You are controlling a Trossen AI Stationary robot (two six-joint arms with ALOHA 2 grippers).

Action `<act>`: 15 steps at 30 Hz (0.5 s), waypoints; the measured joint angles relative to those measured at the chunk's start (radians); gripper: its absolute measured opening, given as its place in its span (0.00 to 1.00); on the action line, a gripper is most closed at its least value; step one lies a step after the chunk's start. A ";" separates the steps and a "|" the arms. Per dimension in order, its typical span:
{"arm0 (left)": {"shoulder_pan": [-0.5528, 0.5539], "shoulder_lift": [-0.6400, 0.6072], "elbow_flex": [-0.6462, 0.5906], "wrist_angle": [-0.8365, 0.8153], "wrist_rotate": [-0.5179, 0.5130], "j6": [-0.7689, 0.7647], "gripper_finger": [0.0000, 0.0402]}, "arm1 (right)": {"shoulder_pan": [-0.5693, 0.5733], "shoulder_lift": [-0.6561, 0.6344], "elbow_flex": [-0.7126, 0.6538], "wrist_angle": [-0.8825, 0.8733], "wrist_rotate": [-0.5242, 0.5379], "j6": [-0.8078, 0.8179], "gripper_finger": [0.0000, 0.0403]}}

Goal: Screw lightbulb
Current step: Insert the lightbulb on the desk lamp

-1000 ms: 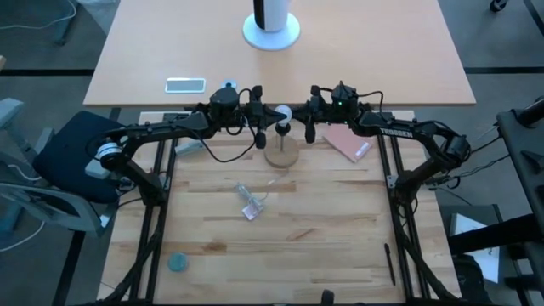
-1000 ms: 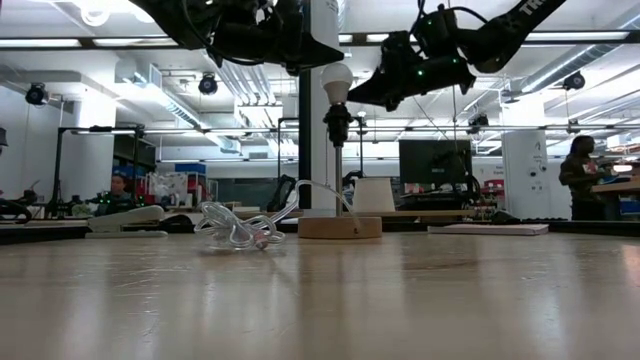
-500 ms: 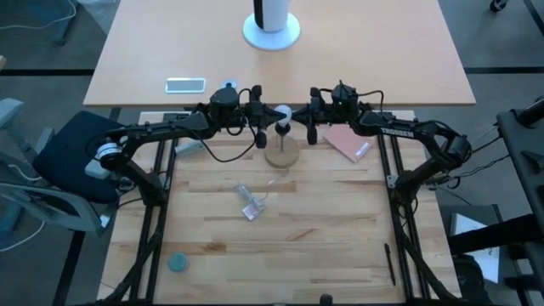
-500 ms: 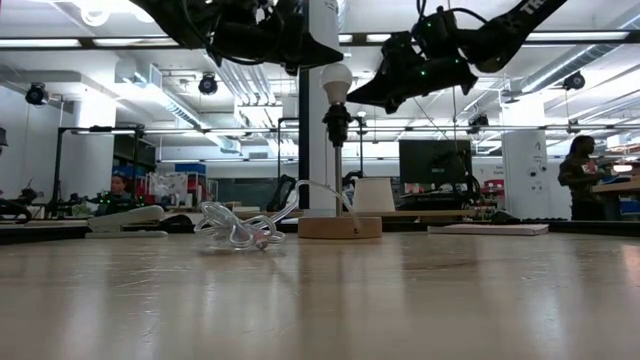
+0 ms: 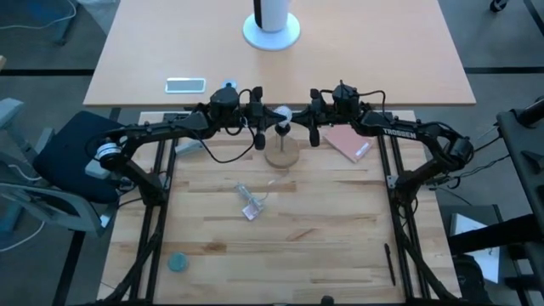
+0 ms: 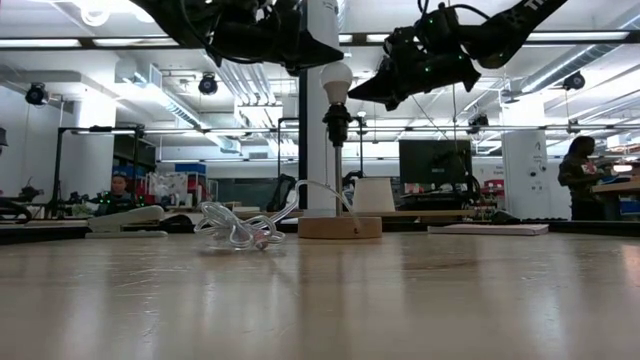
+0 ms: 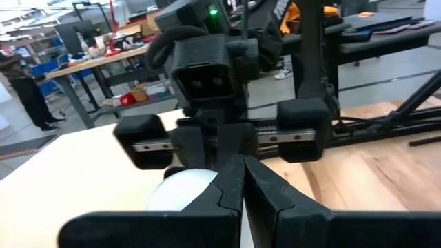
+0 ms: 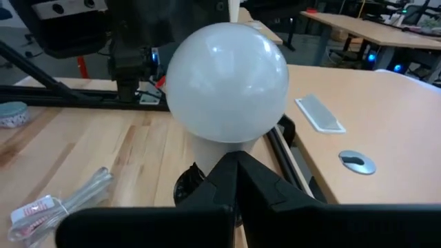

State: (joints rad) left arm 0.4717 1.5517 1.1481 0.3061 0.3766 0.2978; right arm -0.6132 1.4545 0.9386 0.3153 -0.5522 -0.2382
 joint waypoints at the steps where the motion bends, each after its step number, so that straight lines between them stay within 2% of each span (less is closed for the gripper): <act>1: 0.000 0.000 0.000 0.000 0.000 0.000 0.00 | 0.000 0.000 0.000 0.000 0.001 0.000 0.00; 7: 0.000 -0.002 0.000 0.003 0.000 0.000 0.00 | -0.002 -0.003 0.000 -0.011 0.002 0.000 0.00; 15: 0.000 -0.008 -0.001 0.003 -0.003 -0.001 0.00 | -0.002 -0.004 0.000 -0.017 0.076 -0.010 0.00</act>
State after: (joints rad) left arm 0.4713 1.5440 1.1473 0.3096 0.3740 0.2970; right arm -0.6147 1.4502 0.9386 0.2981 -0.4763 -0.2485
